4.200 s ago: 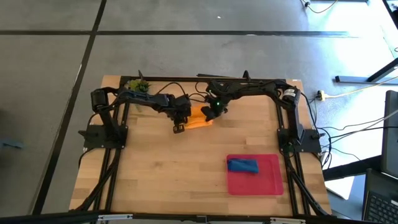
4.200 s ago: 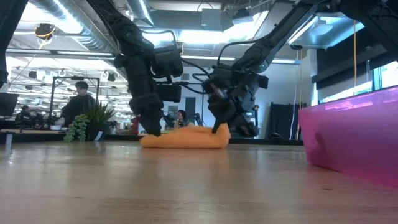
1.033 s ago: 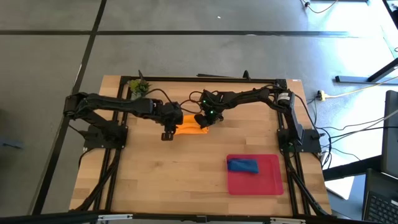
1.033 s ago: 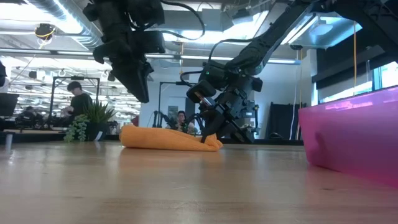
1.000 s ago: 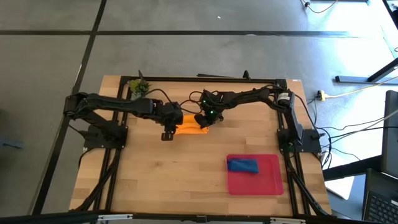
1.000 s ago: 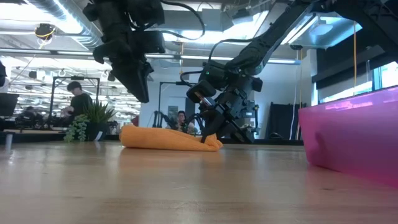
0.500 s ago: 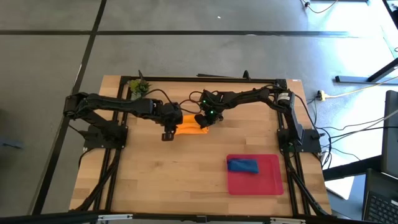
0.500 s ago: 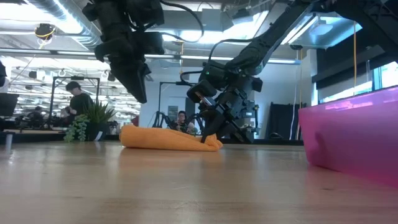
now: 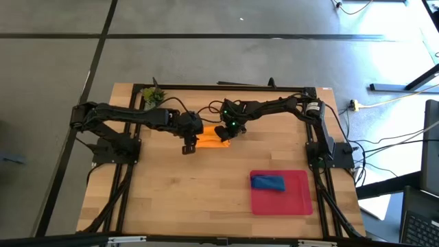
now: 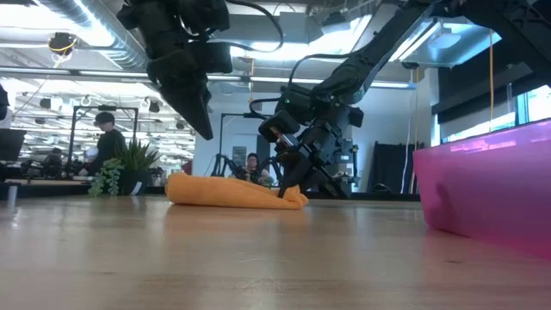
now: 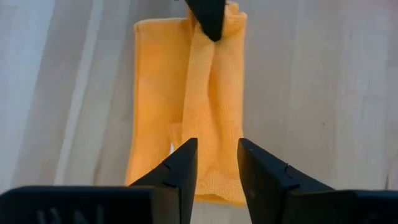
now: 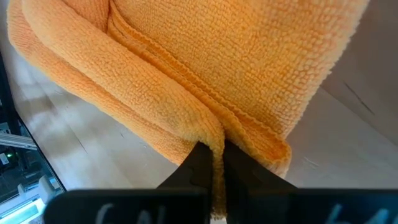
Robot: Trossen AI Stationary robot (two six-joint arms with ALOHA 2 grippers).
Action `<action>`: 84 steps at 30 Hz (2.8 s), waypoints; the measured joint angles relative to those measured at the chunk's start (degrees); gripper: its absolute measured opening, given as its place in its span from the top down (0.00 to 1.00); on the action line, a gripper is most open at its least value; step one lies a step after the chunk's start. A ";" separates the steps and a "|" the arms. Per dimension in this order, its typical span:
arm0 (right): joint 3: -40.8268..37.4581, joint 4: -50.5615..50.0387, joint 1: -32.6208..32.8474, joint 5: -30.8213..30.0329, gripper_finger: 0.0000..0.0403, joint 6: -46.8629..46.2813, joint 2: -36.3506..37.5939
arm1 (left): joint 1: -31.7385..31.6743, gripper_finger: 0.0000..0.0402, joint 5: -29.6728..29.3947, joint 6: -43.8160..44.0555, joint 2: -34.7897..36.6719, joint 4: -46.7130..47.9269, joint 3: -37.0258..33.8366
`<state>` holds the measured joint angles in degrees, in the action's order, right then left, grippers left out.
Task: Roll microfiber towels into tight, uniform cylinder then place into a basket
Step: Roll the orange microfiber towel
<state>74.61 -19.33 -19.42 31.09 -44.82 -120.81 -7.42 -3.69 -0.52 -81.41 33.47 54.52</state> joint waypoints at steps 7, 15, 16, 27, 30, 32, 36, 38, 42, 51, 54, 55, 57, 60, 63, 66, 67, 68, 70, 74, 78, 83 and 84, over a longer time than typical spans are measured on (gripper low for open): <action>0.00 0.07 -0.02 -0.02 0.96 -0.09 0.00 | 1.61 0.73 1.86 -4.26 0.00 -2.13 -2.49; 0.00 0.05 -0.02 0.20 0.96 0.01 0.00 | 3.24 0.73 1.84 -5.91 -0.02 -8.01 -8.59; 0.00 0.06 -0.03 0.22 0.96 0.05 0.00 | 3.36 0.73 1.84 -5.89 -0.02 -9.59 -9.37; 0.00 0.18 -0.04 0.29 0.96 0.45 0.00 | 3.89 0.73 -1.59 -5.74 -0.02 -16.99 -16.47; 0.00 0.22 -0.04 0.31 0.96 0.48 0.00 | 3.87 0.73 -4.68 -5.38 -0.02 -16.97 -17.43; 0.00 0.24 -0.04 0.33 0.96 0.48 0.00 | 3.87 0.73 -4.99 -4.64 -0.02 -17.98 -18.14; 0.00 0.26 -0.06 0.35 0.96 0.50 0.00 | 3.87 0.73 -4.26 -4.04 -0.02 -20.90 -20.42; 0.00 0.26 -0.06 0.35 0.96 0.52 0.00 | 3.87 0.73 -3.30 -3.09 -0.02 -22.79 -21.72; 0.00 0.26 -0.06 0.35 0.96 0.52 0.00 | 3.87 0.73 -1.74 -2.10 -0.02 -26.73 -24.33; 0.00 0.28 -0.06 0.27 0.96 0.42 0.00 | 3.87 0.73 -1.74 -1.11 0.07 -34.12 -28.71; 0.00 0.28 -0.06 0.27 0.96 0.35 0.00 | 3.87 0.73 -1.73 -1.11 0.11 -34.54 -29.21; 0.00 0.28 -0.06 0.27 0.96 0.34 0.00 | 3.87 0.73 -1.75 -1.11 0.11 -34.57 -29.24; 0.00 0.28 -0.06 0.31 0.96 0.31 0.00 | 3.88 0.73 -1.99 -1.11 0.11 -34.55 -29.24; 0.00 0.28 -0.06 0.39 0.96 0.31 0.00 | 3.89 0.74 -2.56 -1.32 0.11 -34.46 -29.27; 0.00 0.31 -0.07 0.64 0.96 0.07 0.00 | 3.89 0.78 -2.85 -1.25 0.09 -34.38 -29.29; 0.00 0.29 -0.15 0.75 0.96 0.07 -0.02 | 3.88 0.84 -3.13 -1.21 0.09 -34.30 -29.29; 0.00 0.30 -0.15 0.75 0.96 0.08 -0.02 | 3.87 0.87 -3.22 -1.21 0.08 -34.26 -29.29; 0.00 0.30 -0.15 0.75 0.96 0.07 -0.02 | 3.87 0.89 -3.27 -1.19 0.07 -34.24 -29.31; 0.00 0.28 -0.15 0.75 0.96 0.09 -0.02 | 3.87 0.96 -3.29 -1.17 0.07 -34.20 -29.31; 0.00 0.28 -0.15 0.80 0.96 0.09 -0.02 | 3.81 0.99 -2.07 0.07 0.07 -34.16 -29.31; 0.00 0.31 -0.17 0.88 0.96 0.23 -0.02 | 3.76 0.99 5.00 3.47 0.07 -34.27 -29.29; 0.00 0.37 -0.13 0.88 0.96 1.50 -0.04 | 3.76 1.00 8.34 6.46 0.04 -34.21 -29.29; 0.00 0.37 -0.13 0.89 0.96 1.56 -0.04 | 3.76 1.00 8.38 6.58 0.04 -34.20 -29.31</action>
<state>74.61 -18.96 -19.55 31.98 -43.26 -120.86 -3.66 4.69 6.06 -81.36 -0.73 25.21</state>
